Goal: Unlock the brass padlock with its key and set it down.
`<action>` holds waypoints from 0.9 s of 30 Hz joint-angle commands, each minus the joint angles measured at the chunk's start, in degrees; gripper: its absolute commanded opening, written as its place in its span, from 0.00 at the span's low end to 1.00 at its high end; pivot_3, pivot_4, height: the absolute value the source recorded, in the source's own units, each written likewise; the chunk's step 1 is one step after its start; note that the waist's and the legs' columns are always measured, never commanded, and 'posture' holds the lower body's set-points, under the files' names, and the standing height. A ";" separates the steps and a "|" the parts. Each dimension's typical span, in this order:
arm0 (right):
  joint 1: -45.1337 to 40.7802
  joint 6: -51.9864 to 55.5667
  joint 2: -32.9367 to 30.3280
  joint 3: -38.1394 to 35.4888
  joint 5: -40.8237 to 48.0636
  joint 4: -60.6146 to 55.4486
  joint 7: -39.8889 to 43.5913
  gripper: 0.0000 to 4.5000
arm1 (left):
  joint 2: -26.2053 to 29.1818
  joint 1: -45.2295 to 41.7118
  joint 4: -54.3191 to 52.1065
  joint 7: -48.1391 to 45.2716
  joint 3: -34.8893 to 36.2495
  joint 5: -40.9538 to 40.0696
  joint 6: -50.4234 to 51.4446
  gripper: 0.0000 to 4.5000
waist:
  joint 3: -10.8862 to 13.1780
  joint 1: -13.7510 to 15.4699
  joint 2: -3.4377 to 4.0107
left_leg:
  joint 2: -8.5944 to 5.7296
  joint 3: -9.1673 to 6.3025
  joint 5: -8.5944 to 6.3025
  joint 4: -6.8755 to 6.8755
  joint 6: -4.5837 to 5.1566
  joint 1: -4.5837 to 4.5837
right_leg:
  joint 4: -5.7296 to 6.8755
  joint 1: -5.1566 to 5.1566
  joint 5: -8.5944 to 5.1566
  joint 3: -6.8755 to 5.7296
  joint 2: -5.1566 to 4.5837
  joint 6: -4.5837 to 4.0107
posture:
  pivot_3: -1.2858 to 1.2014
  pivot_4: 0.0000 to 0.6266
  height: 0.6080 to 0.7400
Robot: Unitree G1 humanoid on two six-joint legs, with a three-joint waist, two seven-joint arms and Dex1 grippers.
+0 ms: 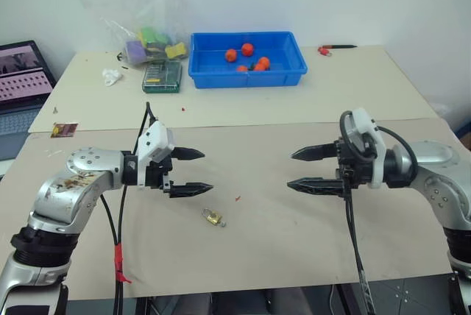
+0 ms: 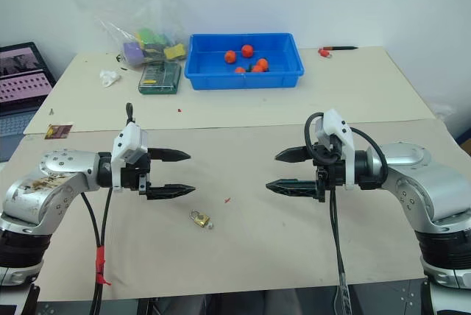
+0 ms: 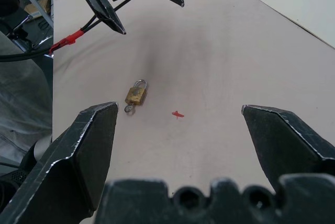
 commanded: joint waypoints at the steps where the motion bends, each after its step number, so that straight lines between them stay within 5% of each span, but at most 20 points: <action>1: -1.34 -1.38 0.44 -1.11 0.21 -0.61 -0.88 0.99 | 1.17 -1.71 1.30 -1.52 1.64 0.07 -1.85 1.00 | 0.00 0.01 0.00 | 0.00 0.00 0.00 0.00 0.00 0.00 | 0.00 0.00 0.00 0.00 0.00 0.00 | 0.52 0.24 1.00; 14: 7.09 1.09 1.75 -7.40 3.32 -8.76 -10.12 0.99 | -0.13 -11.48 22.75 -26.54 -13.27 15.80 -38.60 1.00 | 0.00 0.59 0.00 | -0.03 0.10 0.00 0.03 0.00 -0.10 | -0.02 -0.01 0.03 -0.01 -0.01 -0.02 | 0.52 0.24 1.00; 27: 17.11 2.60 1.22 -15.45 7.29 -17.08 -18.70 0.99 | -5.10 -20.44 39.19 -27.98 -29.72 16.84 -54.75 1.00 | 0.01 0.60 -0.01 | 0.02 0.15 -0.14 0.25 0.25 0.09 | -0.02 0.33 0.02 -0.03 0.02 0.02 | 0.52 0.24 1.00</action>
